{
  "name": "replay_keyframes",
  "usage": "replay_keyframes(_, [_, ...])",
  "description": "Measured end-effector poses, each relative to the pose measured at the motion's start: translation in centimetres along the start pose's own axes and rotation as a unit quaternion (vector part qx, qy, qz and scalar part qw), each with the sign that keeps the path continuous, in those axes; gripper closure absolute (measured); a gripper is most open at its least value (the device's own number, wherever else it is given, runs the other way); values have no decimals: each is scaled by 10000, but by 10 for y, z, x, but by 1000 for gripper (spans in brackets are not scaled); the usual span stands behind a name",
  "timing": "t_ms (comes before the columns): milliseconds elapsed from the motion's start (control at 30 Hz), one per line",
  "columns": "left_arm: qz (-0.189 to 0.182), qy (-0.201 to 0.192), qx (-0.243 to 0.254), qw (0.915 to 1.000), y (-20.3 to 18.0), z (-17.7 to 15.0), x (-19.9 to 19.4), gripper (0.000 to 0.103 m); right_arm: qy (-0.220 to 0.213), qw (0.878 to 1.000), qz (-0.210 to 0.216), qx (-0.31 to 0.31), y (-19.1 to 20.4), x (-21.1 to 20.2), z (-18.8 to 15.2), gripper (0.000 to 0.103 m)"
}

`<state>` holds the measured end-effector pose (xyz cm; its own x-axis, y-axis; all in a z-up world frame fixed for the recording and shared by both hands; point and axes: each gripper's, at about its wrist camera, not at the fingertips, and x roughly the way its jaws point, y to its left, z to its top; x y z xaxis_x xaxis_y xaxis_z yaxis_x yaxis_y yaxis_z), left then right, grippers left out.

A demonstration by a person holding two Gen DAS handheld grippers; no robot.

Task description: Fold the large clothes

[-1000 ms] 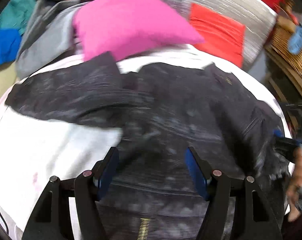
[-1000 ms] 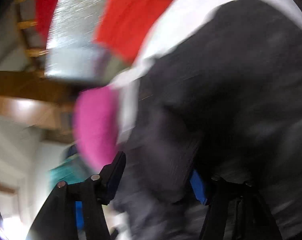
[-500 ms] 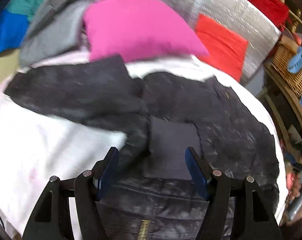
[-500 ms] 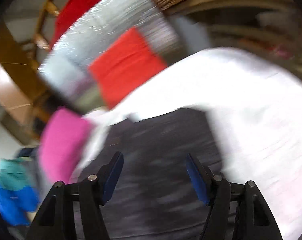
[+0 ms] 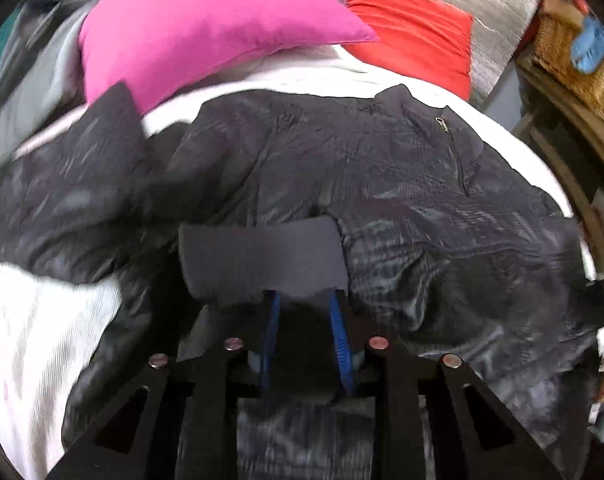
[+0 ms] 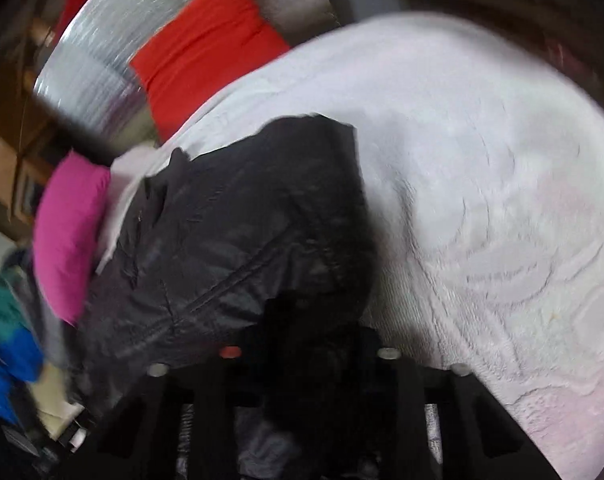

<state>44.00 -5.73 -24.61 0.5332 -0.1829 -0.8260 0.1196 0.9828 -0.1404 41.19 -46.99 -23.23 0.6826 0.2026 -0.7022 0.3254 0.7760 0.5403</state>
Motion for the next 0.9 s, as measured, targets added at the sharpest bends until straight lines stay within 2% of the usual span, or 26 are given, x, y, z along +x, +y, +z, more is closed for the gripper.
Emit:
replay_keyframes(100, [235,-84,156,9996,-5,7,10,78,-381,9992,88,-120,7,-26,0,86])
replay_keyframes(167, [327,-87,185,9993,-6,10,10,78,-257,9996,-19,-99,-3,-22,-2,86])
replay_keyframes(267, [440,-73,264,9987,-10,12,4,78,217,9991,-325,-144,-7,9,-11,83])
replay_keyframes(333, [478,-106,364,9981,-12,12,-7,78,67,9993,-329,-167,1,-1,-7,78])
replay_keyframes(367, [434,-133,363,9983,-10,12,-15,75,6,9996,-267,-132,3,-10,-5,72])
replay_keyframes(433, [270,-246,218,9991,1,13,-33,59,-296,9993,-207,45,2,-32,-5,24])
replay_keyframes(467, [230,-397,46,9989,13,14,-47,44,-638,9975,-270,162,3,-46,-6,22])
replay_keyframes(500, [265,-534,-79,9982,21,14,-56,36,-856,9956,-297,229,5,-56,-6,22])
replay_keyframes(600, [659,-1027,-382,9918,63,14,-92,34,-1295,9912,5,264,18,-87,-18,22])
replay_keyframes(733, [1553,-1410,-496,9765,111,11,-117,33,-1467,9882,352,-254,67,-98,-44,22])
replay_keyframes(900, [1861,-1636,-833,9652,164,5,-142,33,-1236,9874,649,-752,121,-78,-69,22])
